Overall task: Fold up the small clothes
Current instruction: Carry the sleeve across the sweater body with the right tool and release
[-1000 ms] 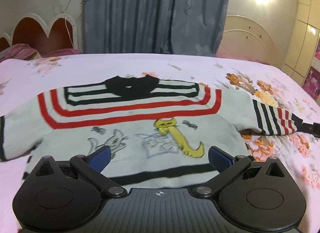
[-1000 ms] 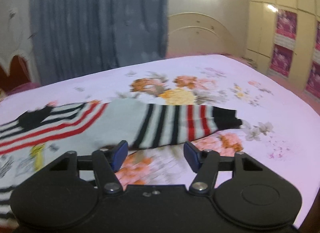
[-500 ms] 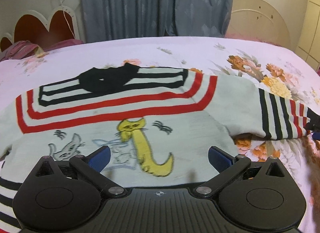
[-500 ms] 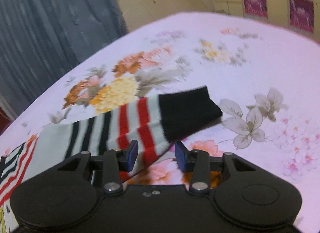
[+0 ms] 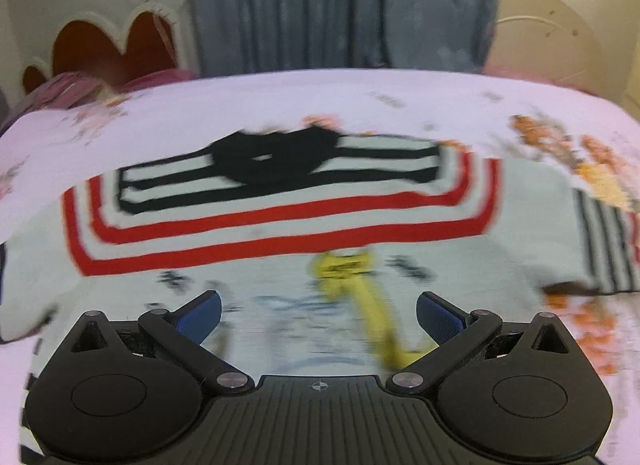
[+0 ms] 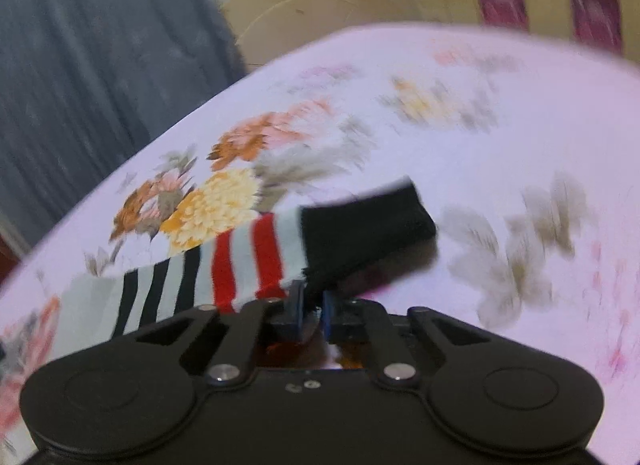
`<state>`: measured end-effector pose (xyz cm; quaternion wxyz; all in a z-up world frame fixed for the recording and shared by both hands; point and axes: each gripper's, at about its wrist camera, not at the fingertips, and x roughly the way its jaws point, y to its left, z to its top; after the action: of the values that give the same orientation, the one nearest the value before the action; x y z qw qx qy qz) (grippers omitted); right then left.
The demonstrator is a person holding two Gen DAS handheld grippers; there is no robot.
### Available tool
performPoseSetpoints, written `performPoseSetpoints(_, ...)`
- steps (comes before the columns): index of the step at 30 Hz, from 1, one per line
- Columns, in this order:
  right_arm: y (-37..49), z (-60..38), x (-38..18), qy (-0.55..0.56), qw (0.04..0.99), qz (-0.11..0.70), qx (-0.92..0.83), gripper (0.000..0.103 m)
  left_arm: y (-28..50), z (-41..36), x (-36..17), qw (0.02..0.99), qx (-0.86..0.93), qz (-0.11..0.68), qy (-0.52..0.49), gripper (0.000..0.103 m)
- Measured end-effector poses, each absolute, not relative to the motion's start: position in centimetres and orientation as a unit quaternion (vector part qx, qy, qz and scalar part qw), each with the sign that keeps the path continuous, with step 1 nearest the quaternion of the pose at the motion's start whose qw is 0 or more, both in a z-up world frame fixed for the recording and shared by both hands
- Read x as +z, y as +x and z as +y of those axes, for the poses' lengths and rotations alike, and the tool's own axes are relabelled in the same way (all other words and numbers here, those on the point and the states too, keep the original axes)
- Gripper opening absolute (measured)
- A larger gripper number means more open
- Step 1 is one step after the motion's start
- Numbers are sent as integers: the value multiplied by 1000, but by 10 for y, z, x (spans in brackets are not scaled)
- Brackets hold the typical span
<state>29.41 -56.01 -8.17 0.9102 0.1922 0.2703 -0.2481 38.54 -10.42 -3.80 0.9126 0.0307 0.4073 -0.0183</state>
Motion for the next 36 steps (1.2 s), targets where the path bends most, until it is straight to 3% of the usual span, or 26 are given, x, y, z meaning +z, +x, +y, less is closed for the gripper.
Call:
performPoseSetpoints(7, 330, -437, -43, 98, 955, 263, -91, 7, 412, -29, -53, 911, -21, 410, -36, 102)
performPoseSetpoints(14, 366, -285, -52, 6, 954, 296, 57, 7, 412, 21, -50, 916, -46, 390, -77, 102)
performPoseSetpoints(17, 375, -239, -66, -16, 943, 318, 99, 7, 409, 38, -54, 912, -48, 397, -89, 85)
performPoseSetpoints(20, 379, -204, -88, -34, 929, 348, 125, 8, 406, 49, -60, 909, -49, 401, -98, 85)
performPoseSetpoints(23, 376, -190, -99, -34, 926, 351, 133, 16, 405, 53, -65, 906, -61, 406, -108, 85)
performPoseSetpoints(25, 375, -191, -94, -19, 925, 352, 142, 28, 407, 48, -68, 901, -76, 411, -115, 85)
performPoseSetpoints(27, 368, -199, -83, 1, 930, 337, 144, 34, 410, 41, -69, 900, -90, 411, -119, 85)
performPoseSetpoints(31, 349, -231, -60, 39, 943, 309, 119, 24, 423, 16, -73, 894, -126, 410, -130, 86)
performPoseSetpoints(36, 338, -275, -45, 58, 959, 273, 56, 20, 448, -10, -87, 890, -130, 420, -122, 85)
